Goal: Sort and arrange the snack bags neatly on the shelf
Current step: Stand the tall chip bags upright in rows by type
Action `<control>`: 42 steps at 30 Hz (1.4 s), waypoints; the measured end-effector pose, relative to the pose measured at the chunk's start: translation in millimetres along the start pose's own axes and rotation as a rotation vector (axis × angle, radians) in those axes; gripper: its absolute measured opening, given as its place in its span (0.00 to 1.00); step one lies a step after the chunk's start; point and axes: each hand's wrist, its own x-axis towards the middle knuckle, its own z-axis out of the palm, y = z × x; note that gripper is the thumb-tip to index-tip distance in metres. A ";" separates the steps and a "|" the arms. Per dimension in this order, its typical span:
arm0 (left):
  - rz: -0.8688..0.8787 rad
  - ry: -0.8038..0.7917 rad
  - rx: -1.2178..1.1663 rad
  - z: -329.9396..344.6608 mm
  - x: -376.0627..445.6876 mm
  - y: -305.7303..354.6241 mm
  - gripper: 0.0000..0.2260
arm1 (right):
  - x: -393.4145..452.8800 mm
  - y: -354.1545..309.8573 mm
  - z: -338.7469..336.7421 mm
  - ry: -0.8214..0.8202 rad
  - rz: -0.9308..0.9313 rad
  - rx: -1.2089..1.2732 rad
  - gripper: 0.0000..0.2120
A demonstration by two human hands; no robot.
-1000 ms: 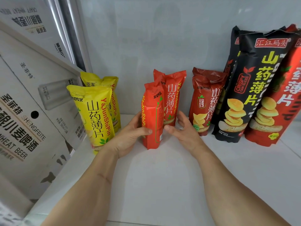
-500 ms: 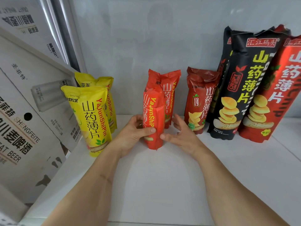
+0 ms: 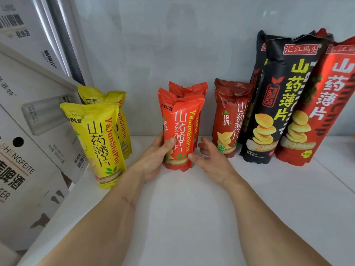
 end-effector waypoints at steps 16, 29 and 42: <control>-0.003 0.038 0.000 33.3 41.8 -13.0 0.31 | 18.8 12.4 4.9 0.197 0.004 -0.109 0.21; -0.043 0.107 -0.010 37.1 55.7 -14.9 0.32 | 22.2 12.0 11.6 0.347 0.030 -0.255 0.16; 0.073 0.354 1.106 23.8 -37.4 8.1 0.19 | -21.5 -1.8 26.4 0.297 -0.068 -0.622 0.11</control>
